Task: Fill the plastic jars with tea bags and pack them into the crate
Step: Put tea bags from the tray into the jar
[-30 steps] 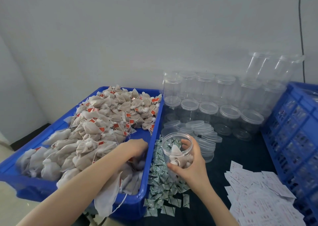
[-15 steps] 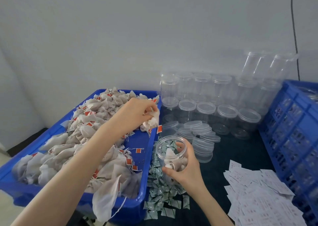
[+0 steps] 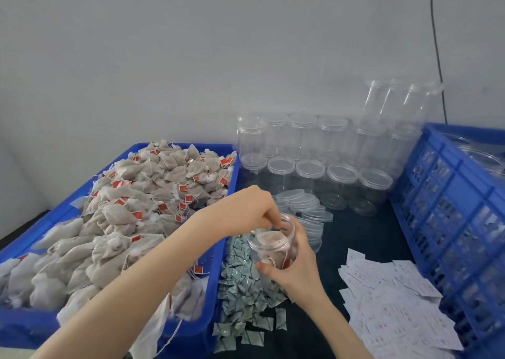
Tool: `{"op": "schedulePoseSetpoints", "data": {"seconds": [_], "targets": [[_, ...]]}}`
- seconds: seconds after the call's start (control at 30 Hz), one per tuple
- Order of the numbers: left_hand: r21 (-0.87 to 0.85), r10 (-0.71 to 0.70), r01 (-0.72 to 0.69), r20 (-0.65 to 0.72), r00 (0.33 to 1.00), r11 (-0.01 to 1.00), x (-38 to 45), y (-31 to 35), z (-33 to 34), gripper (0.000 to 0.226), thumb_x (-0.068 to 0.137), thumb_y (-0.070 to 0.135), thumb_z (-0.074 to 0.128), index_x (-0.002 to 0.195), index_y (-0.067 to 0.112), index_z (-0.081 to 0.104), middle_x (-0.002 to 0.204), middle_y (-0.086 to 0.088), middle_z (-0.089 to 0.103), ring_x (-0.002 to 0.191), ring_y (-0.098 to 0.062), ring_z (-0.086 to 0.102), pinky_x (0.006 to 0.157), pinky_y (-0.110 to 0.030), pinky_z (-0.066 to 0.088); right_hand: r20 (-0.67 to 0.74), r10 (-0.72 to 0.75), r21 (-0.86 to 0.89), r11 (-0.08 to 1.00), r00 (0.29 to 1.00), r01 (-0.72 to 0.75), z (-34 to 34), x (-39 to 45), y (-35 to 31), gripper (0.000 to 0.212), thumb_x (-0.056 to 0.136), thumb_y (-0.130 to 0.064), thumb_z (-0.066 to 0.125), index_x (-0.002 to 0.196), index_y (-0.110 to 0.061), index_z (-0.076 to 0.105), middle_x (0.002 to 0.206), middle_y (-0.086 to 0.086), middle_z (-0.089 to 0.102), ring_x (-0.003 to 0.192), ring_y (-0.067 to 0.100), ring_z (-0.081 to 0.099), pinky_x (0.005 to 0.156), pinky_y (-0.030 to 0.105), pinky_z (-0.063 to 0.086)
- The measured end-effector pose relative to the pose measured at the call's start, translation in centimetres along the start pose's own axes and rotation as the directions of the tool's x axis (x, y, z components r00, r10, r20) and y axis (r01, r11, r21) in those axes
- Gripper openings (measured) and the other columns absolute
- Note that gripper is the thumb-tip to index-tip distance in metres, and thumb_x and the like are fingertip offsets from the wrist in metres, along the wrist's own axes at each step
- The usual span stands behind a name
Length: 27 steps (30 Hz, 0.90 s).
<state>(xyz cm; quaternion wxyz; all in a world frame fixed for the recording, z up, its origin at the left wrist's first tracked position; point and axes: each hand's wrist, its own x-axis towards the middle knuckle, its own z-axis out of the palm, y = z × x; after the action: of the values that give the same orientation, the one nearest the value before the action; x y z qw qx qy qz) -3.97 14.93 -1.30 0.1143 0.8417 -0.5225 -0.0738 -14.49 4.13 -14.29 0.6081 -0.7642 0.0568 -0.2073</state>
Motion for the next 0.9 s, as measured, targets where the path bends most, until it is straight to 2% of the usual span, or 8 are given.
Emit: {"op": "schedulePoseSetpoints", "data": {"seconds": [0.07,0.17,0.27,0.47,0.57,0.63,0.73,0.9], "targets": [[0.04,0.041,-0.044,0.077,0.996,0.998,0.5,0.7,0.6,0.02,0.089,0.012,0.06,0.099,0.018,0.077,0.087,0.004,0.072,0.073,-0.01,0.061,0.072,-0.019,0.045,-0.019,-0.013,-0.017,1.0,1.0,0.013,-0.3,0.0,0.1,0.104,0.053,-0.046,0.088,0.14,-0.05,0.031,0.137,-0.01,0.055,0.122,0.006,0.056,0.102,0.036,0.05],[0.121,0.061,-0.089,0.215,0.975,0.989,1.9,1.5,1.8,0.022,0.089,0.006,0.052,0.083,0.008,0.073,0.061,0.005,0.051,0.058,-0.012,0.038,0.067,-0.028,0.037,-0.047,-0.025,-0.012,1.0,0.999,0.024,-0.7,0.0,0.0,0.099,0.052,-0.044,0.089,0.131,-0.063,0.032,0.132,-0.013,0.059,0.118,0.005,0.06,0.099,0.033,0.052],[0.044,0.087,-0.102,0.257,0.963,0.994,2.9,1.6,1.7,0.023,0.089,0.008,0.053,0.091,0.015,0.075,0.061,0.006,0.053,0.057,-0.01,0.039,0.065,-0.026,0.037,-0.059,-0.019,-0.023,1.0,0.998,0.018,-1.5,-0.1,0.1,0.1,0.051,-0.045,0.088,0.131,-0.063,0.03,0.135,-0.012,0.057,0.12,0.005,0.058,0.1,0.032,0.051],[-0.163,0.016,-0.033,-0.102,0.995,0.986,4.3,1.2,1.9,0.018,0.088,0.012,0.059,0.094,0.019,0.075,0.087,0.007,0.071,0.078,-0.007,0.063,0.075,-0.016,0.047,-0.18,-0.023,-0.051,0.999,0.983,0.014,-4.2,-0.3,0.9,0.094,0.047,-0.044,0.087,0.125,-0.06,0.037,0.118,-0.026,0.06,0.109,-0.004,0.059,0.087,0.01,0.047],[-0.133,-0.102,0.09,-0.089,0.991,0.987,5.4,0.6,2.6,0.021,0.09,0.01,0.05,0.092,0.017,0.07,0.091,0.001,0.068,0.077,-0.013,0.061,0.071,-0.021,0.046,-0.217,-0.018,-0.062,0.998,0.976,0.005,-5.3,-0.5,1.8,0.092,0.052,-0.023,0.091,0.123,-0.053,0.041,0.118,-0.031,0.057,0.112,-0.006,0.055,0.088,0.009,0.045],[-0.018,-0.148,0.148,-0.007,0.989,0.989,6.1,0.1,3.8,0.021,0.091,0.009,0.047,0.094,0.012,0.068,0.096,-0.006,0.068,0.081,-0.018,0.06,0.073,-0.026,0.046,-0.236,-0.006,-0.056,0.998,0.972,-0.007,-5.8,-0.7,2.6,0.094,0.056,-0.009,0.093,0.123,-0.052,0.042,0.119,-0.029,0.058,0.11,-0.006,0.056,0.085,0.006,0.044],[0.16,-0.154,0.111,0.291,0.944,0.981,6.6,-0.2,6.9,0.018,0.09,0.015,0.054,0.1,0.006,0.066,0.103,-0.012,0.067,0.095,-0.029,0.062,0.081,-0.035,0.05,-0.263,0.0,-0.043,0.999,0.965,-0.011,-6.3,-1.0,3.5,0.094,0.06,-0.001,0.091,0.124,-0.051,0.043,0.127,-0.017,0.056,0.11,-0.005,0.057,0.085,0.007,0.045],[0.111,-0.039,-0.029,0.567,0.823,0.993,6.7,0.8,12.4,0.036,0.083,0.02,0.072,0.116,0.01,0.061,0.116,-0.008,0.064,0.106,-0.025,0.058,0.083,-0.029,0.044,-0.301,-0.004,-0.047,0.999,0.954,-0.011,-6.7,-1.4,4.1,0.094,0.057,-0.006,0.091,0.12,-0.058,0.044,0.121,-0.024,0.057,0.108,-0.011,0.056,0.083,0.005,0.044]]}}
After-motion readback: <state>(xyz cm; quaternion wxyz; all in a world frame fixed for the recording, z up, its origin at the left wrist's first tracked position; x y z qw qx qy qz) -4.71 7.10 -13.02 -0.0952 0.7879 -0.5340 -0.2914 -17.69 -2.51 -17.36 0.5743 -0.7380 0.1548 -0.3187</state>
